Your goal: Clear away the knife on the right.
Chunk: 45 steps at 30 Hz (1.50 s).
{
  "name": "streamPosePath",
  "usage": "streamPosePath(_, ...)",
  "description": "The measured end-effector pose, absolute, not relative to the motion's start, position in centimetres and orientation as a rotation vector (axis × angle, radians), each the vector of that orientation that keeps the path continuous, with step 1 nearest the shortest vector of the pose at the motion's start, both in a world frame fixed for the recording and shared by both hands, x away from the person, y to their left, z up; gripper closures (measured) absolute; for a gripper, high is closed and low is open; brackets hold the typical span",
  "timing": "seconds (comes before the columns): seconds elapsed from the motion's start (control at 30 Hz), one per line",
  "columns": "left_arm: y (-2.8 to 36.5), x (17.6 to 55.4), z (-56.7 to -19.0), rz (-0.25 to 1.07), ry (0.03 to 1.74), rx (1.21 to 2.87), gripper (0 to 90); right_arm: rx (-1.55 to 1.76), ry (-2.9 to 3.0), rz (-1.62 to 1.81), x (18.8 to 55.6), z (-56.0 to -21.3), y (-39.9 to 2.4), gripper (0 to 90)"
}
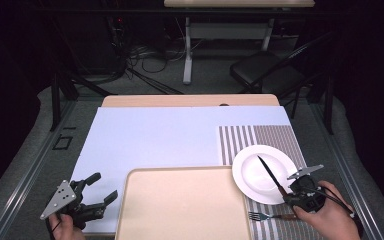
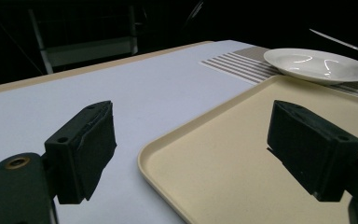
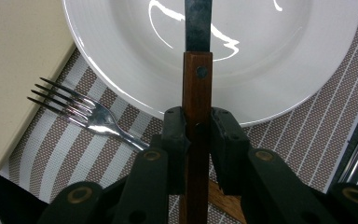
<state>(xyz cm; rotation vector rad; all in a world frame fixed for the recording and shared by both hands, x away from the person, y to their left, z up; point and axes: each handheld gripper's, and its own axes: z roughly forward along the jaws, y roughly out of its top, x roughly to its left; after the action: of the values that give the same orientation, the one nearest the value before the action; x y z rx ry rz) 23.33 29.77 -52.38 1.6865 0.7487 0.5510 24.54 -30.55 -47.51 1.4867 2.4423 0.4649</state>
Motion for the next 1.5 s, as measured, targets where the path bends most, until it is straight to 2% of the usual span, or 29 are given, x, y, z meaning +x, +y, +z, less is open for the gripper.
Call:
streamPosePath(0.7,29.6,23.3,-52.3,0.548,0.741,1.696,15.4,1.563,2.425,0.557,21.8,-48.1,-28.1,76.4)
streamPosePath(1.5,29.8,23.1,-52.2,0.551,0.735,1.685,15.4,1.553,2.505,0.657,22.7,-47.9,-22.3,76.3)
